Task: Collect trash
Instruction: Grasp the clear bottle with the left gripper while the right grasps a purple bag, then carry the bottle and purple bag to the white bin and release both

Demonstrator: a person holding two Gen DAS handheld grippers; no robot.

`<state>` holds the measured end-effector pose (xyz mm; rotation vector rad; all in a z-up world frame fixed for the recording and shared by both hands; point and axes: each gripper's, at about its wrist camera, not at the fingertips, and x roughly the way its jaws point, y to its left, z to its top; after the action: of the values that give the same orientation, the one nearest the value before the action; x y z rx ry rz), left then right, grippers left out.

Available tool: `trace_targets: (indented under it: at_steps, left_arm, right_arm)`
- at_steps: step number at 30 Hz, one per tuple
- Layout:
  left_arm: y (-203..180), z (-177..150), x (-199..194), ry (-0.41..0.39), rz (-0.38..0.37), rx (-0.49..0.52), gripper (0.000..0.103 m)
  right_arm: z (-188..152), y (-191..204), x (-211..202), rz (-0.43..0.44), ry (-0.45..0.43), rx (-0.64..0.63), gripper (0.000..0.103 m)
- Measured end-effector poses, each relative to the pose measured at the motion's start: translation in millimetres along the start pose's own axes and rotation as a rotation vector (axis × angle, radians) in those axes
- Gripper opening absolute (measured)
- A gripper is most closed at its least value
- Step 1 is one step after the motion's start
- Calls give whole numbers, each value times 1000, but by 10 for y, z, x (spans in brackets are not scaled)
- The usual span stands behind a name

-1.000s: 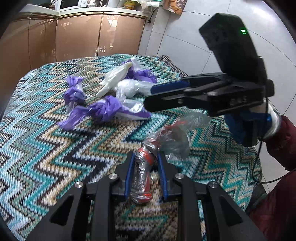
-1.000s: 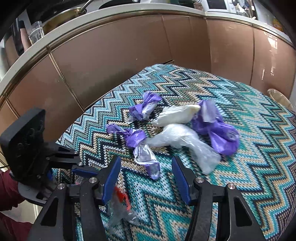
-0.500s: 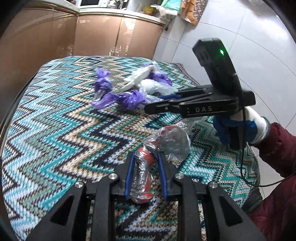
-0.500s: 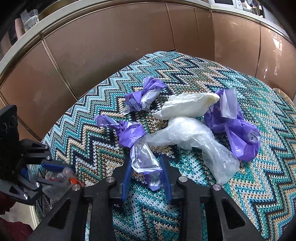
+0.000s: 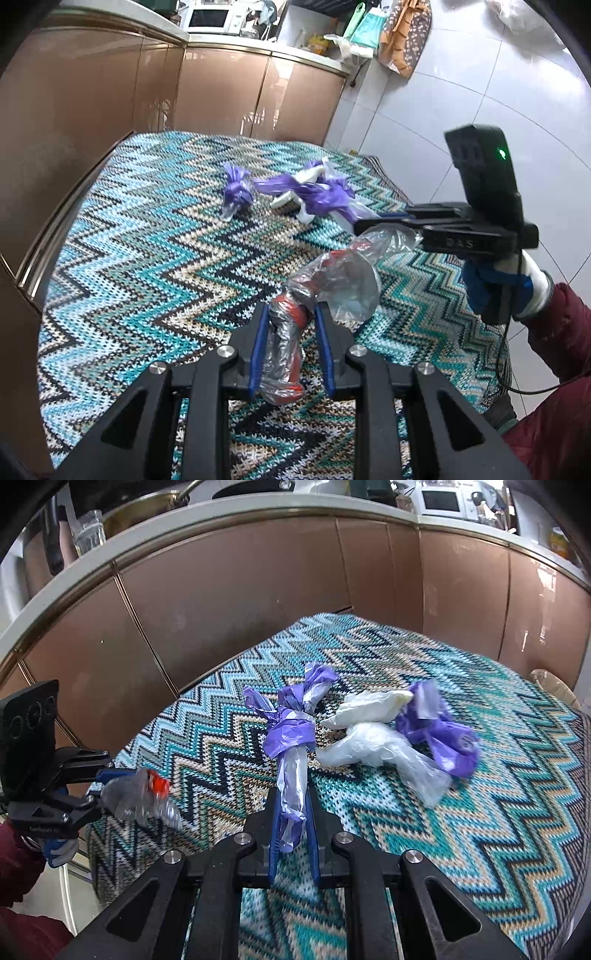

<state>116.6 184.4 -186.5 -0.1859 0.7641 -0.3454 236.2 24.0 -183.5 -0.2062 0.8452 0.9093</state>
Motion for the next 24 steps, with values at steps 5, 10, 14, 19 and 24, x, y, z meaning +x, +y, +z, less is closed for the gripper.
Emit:
trace_targets:
  at_steps: [5,10,14,19,24]
  left_arm:
    - [-135,65,-117,-23,30,9,24]
    - [-292,161,-160,-41,45,27,24]
    - [-484,236,-192,-49,57,52,24]
    - [-767,345,-163,-46,62,93,24]
    - [-1091,494,-44,-37,51,135,24]
  right_arm:
    - [-100,11,-307,-25,-50,24,12]
    - [-234,19,-675,-54,-112,53,12]
    - [-372,-19,-992,-81,-167,80,12]
    - [-564,-146,-1408,-123,-246,135,12]
    - [-807,-364,-1804,-165,-321,205,12]
